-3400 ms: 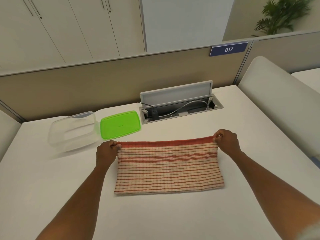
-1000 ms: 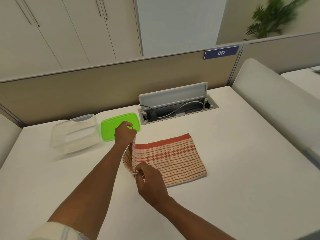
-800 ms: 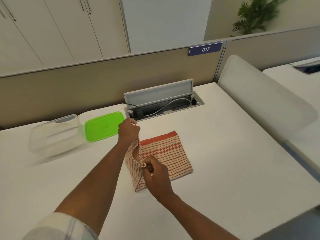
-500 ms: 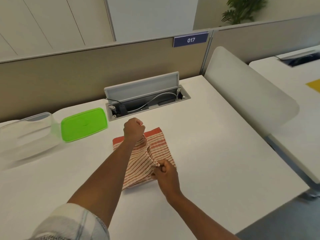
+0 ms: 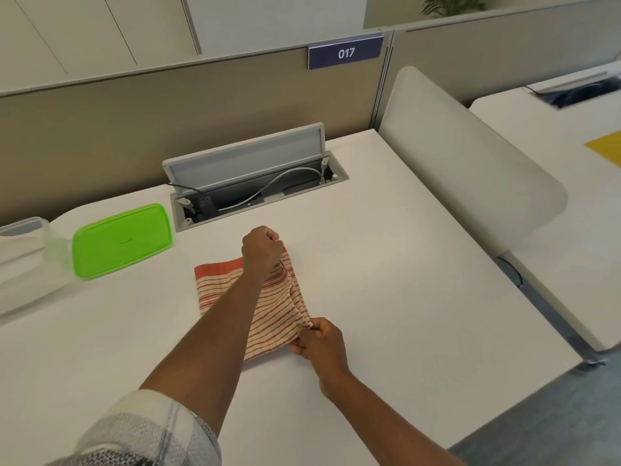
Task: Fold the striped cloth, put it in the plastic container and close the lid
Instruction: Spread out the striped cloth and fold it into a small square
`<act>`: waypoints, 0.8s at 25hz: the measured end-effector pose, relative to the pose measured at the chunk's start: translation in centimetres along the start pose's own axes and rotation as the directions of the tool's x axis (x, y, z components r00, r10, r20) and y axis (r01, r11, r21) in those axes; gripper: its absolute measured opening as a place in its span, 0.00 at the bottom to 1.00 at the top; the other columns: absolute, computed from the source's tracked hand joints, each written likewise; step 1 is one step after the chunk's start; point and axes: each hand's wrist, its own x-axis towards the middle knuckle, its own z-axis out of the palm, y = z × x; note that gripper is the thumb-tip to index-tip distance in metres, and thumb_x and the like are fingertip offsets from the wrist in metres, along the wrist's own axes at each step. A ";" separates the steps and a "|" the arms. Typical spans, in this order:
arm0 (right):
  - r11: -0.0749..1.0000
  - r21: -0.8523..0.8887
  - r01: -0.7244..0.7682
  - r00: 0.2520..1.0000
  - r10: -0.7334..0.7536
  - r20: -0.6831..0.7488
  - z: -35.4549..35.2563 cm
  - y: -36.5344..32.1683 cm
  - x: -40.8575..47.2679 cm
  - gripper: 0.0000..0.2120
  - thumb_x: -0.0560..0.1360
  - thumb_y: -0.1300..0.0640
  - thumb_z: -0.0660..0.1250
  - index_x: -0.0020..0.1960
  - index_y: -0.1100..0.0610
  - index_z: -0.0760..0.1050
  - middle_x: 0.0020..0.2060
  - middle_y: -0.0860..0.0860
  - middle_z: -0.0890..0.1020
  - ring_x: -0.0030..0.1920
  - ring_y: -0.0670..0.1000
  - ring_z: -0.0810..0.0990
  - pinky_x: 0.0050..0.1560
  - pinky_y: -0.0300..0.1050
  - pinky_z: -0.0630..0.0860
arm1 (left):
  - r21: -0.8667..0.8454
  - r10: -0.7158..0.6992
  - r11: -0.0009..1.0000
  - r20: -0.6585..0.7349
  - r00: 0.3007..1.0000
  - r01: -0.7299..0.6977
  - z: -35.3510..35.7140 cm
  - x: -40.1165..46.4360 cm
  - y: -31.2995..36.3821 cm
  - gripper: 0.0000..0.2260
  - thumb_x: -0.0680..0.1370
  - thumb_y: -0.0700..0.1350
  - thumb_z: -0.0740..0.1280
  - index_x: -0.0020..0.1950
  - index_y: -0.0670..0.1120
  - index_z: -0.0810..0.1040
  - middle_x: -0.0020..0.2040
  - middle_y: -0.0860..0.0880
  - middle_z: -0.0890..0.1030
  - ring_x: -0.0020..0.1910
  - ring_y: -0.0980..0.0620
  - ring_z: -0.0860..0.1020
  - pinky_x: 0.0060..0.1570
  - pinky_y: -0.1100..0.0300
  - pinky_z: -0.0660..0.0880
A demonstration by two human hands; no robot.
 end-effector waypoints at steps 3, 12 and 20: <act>0.980 -0.192 -0.045 0.998 0.036 -0.052 -0.7 0.3 0.3 0.10 0.75 0.52 0.69 0.52 0.55 0.74 0.42 0.50 0.84 0.37 0.49 0.85 0.40 0.41 0.83 | -0.029 -0.015 0.999 -0.014 1.000 0.015 0.7 0.0 -0.4 0.10 0.77 0.48 0.68 0.54 0.44 0.78 0.52 0.47 0.82 0.47 0.52 0.78 0.48 0.61 0.72; 0.747 -0.548 0.376 0.883 -0.469 -0.034 -0.8 0.0 -0.6 0.20 0.74 0.55 0.70 0.63 0.51 0.68 0.56 0.48 0.78 0.52 0.47 0.79 0.50 0.37 0.78 | -0.012 0.212 0.977 -0.038 0.977 -0.212 -0.2 -5.5 -4.1 0.22 0.81 0.59 0.55 0.73 0.54 0.64 0.76 0.51 0.66 0.72 0.48 0.69 0.69 0.47 0.67; 0.722 -0.539 0.433 0.901 -0.366 0.234 0.3 0.2 2.4 0.20 0.79 0.54 0.63 0.71 0.55 0.68 0.63 0.51 0.78 0.58 0.52 0.80 0.58 0.47 0.80 | 0.469 0.311 0.802 0.199 0.929 -0.369 -1.2 -12.8 -13.9 0.33 0.77 0.66 0.37 0.80 0.54 0.47 0.81 0.52 0.48 0.79 0.52 0.41 0.76 0.47 0.36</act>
